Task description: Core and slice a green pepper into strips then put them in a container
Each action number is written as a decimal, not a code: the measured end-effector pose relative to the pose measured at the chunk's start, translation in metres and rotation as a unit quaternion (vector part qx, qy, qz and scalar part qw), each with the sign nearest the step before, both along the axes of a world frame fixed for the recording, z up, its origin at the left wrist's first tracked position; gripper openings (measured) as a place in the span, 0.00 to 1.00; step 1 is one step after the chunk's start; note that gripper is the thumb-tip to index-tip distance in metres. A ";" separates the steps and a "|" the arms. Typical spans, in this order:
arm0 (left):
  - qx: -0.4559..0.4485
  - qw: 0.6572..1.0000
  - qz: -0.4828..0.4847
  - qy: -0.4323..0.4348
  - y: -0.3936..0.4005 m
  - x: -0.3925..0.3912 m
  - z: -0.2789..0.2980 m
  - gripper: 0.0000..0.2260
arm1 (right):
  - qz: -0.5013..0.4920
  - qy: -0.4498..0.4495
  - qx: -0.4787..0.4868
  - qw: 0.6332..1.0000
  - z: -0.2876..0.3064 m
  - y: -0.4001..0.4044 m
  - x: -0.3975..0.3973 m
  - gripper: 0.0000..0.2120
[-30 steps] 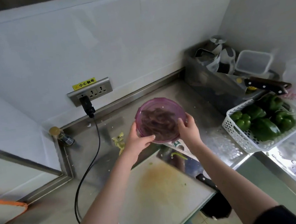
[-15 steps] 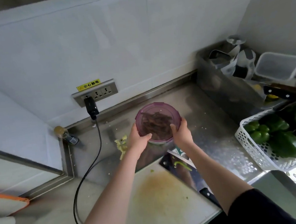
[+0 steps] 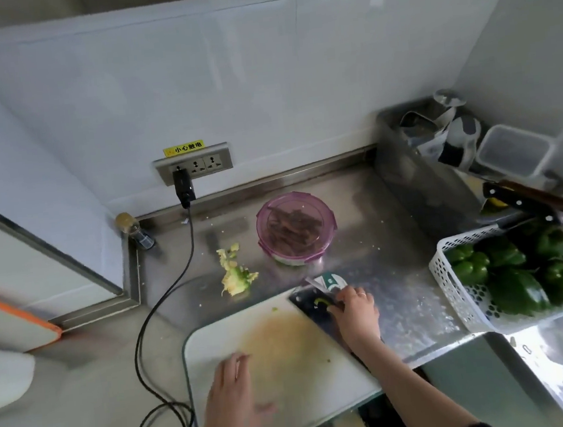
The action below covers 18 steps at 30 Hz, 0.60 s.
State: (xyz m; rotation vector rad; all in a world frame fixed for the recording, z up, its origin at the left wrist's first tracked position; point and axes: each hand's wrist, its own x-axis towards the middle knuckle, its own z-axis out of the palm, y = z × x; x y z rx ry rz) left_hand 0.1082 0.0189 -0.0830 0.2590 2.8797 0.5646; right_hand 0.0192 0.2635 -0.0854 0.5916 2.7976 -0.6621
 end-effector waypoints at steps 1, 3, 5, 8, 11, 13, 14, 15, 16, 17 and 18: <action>-0.042 0.998 -0.031 -0.024 -0.004 0.012 -0.008 0.47 | 0.018 -0.001 0.020 1.000 0.000 -0.001 0.000 0.15; -0.098 0.992 -0.067 -0.052 -0.013 0.030 -0.021 0.55 | 0.070 -0.010 0.082 0.994 -0.002 -0.003 0.001 0.17; -0.108 0.987 -0.079 -0.086 -0.019 0.040 -0.022 0.57 | 0.153 0.009 0.172 0.973 -0.001 -0.005 0.004 0.17; -0.103 0.991 -0.054 -0.069 -0.025 0.043 -0.013 0.56 | 0.235 0.065 0.245 0.938 -0.004 -0.006 0.003 0.21; -0.110 0.988 -0.021 -0.110 -0.028 0.042 -0.010 0.59 | 0.254 0.119 0.200 0.939 0.002 -0.016 0.003 0.14; -0.118 0.982 -0.001 -0.144 -0.033 0.041 -0.015 0.63 | 0.303 0.132 0.159 0.930 0.005 -0.032 0.009 0.14; -0.105 0.981 -0.003 -0.160 -0.034 0.041 -0.018 0.64 | 0.333 0.107 0.133 0.927 0.009 -0.044 0.015 0.13; -0.111 0.982 -0.004 -0.156 -0.036 0.041 -0.020 0.63 | 0.354 0.092 0.116 0.923 0.008 -0.053 0.019 0.14; -0.100 0.982 -0.015 -0.158 -0.034 0.040 -0.014 0.62 | 0.342 0.087 0.093 0.931 0.007 -0.058 0.023 0.17; -0.103 0.983 -0.010 -0.152 -0.032 0.037 -0.006 0.61 | 0.309 0.066 0.064 0.947 0.007 -0.059 0.026 0.19; -0.089 0.987 0.007 -0.131 -0.030 0.037 -0.004 0.59 | 0.261 0.066 0.031 0.963 0.011 -0.056 0.026 0.20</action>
